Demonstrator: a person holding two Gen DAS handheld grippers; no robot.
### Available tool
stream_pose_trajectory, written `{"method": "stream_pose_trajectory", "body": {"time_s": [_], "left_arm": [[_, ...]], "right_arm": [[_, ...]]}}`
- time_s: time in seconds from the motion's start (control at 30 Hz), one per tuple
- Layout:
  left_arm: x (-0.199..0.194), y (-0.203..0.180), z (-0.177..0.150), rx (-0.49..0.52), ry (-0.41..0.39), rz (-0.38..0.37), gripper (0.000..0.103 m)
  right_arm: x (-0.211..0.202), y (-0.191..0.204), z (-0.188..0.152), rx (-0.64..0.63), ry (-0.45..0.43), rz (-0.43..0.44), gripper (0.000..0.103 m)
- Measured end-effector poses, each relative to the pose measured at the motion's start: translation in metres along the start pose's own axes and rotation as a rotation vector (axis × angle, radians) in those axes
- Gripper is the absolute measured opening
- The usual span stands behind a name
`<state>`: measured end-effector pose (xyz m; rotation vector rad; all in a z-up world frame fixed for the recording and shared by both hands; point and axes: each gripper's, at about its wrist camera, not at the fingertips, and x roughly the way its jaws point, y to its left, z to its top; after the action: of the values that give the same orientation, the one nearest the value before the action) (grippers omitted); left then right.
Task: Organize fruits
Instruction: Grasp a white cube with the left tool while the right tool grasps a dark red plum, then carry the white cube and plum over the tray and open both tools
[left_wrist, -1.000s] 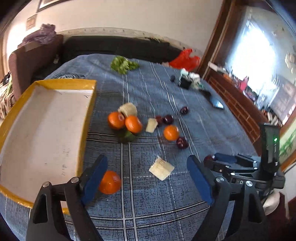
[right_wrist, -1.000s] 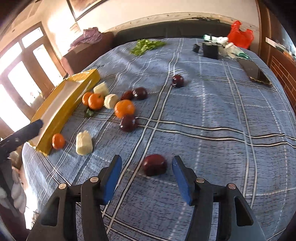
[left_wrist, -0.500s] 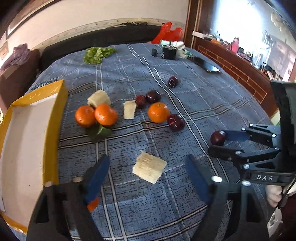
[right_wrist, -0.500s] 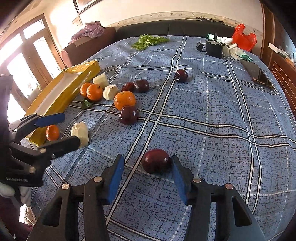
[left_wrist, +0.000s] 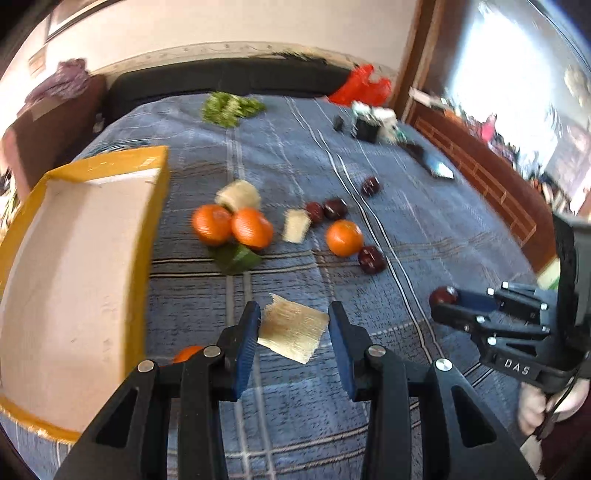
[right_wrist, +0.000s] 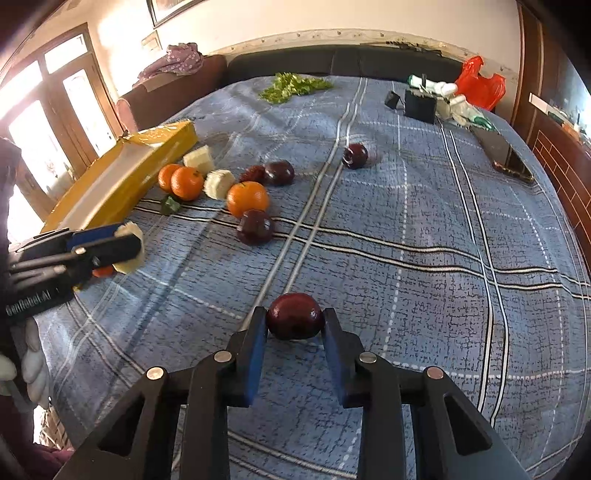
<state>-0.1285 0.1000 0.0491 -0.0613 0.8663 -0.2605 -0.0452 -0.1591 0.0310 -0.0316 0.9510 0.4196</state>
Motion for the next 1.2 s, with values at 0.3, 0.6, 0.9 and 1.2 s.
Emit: {"method": "stream_pose_trajectory", "body": {"time_s": [0.3, 0.6, 0.9, 1.2], "left_arm": [[-0.068, 0.082, -0.005, -0.185, -0.118, 0.127, 0.037], [-0.094, 0.176, -0.021, -0.347, -0.125, 0.295, 0.037], [-0.080, 0.225, -0.032, -0.406, -0.063, 0.354, 0.037], [-0.074, 0.238, -0.036, -0.447, -0.058, 0.334, 0.040]], "right_arm": [[-0.028, 0.058, 0.028, -0.067, -0.072, 0.116, 0.033], [-0.009, 0.182, 0.067, -0.216, -0.078, 0.313, 0.033], [0.060, 0.271, 0.071, -0.337, 0.040, 0.335, 0.033], [0.096, 0.281, 0.073, -0.303, 0.087, 0.327, 0.035]]}}
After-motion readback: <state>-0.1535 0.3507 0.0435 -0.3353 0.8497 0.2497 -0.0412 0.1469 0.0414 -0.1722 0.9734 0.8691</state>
